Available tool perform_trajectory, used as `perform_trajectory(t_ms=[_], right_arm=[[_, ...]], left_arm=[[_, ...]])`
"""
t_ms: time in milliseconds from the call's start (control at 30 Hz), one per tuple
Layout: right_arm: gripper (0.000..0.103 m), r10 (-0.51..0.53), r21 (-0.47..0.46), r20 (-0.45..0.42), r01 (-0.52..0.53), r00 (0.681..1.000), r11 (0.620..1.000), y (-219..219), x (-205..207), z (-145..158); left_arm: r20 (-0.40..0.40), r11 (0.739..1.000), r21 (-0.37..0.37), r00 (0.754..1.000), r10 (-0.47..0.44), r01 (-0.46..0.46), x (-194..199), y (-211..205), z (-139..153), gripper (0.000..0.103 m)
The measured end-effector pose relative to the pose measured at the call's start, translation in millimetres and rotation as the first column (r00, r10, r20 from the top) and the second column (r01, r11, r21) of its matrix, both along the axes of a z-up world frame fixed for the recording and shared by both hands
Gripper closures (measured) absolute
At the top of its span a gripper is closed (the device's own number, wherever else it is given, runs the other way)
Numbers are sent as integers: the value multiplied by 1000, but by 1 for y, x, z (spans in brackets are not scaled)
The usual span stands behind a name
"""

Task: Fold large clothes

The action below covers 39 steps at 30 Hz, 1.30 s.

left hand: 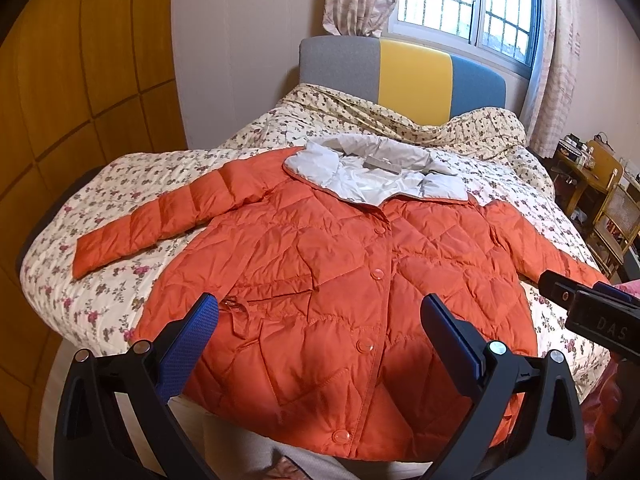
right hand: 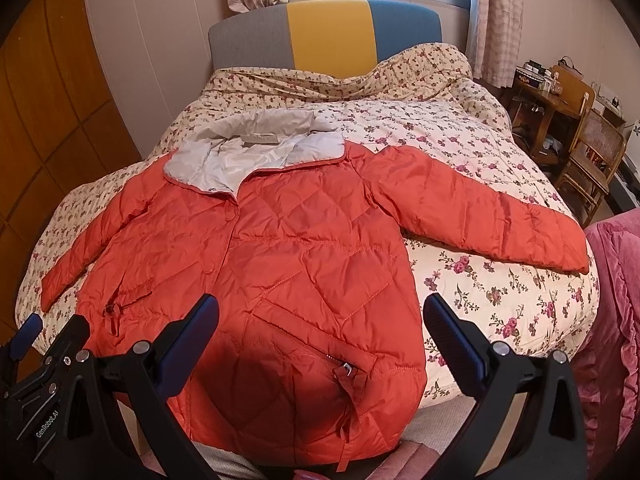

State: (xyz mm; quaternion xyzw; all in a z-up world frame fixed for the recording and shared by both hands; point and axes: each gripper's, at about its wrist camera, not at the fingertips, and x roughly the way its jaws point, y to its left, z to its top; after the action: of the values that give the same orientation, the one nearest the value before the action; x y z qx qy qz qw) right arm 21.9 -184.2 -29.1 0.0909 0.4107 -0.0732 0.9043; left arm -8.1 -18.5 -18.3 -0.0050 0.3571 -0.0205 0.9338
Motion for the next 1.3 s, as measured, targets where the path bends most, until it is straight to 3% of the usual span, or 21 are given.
perform_trajectory(t_ms=[533,700,833,933,1133,1300], right_arm=[[2,2,3,-23,-2,1000,1000,-4,5,-4],[2,17,-8,-16,-17,1000,1000,-9,13,-13],[2,101,-21,-7,-101,995,995,-11,32,-32],[2,168,3,-30,-168,985,986,-15,53,-54],[2,208,65,-63,-204,976,977,-29,98,-84],[2,180,107,-61,-173,982,979,-49,132,-87]], left_arm=[[-30,1000,-13,999,-18,18,8,9,3,3],[-55,997,-35,996,-66,65,16,5,-7,3],[-100,980,-153,985,-141,125,31,9,-22,3],[-97,964,-239,985,-143,116,44,17,-33,3],[-146,985,-121,979,-142,125,93,15,-51,3],[-241,981,-136,956,-167,137,158,18,-62,3]])
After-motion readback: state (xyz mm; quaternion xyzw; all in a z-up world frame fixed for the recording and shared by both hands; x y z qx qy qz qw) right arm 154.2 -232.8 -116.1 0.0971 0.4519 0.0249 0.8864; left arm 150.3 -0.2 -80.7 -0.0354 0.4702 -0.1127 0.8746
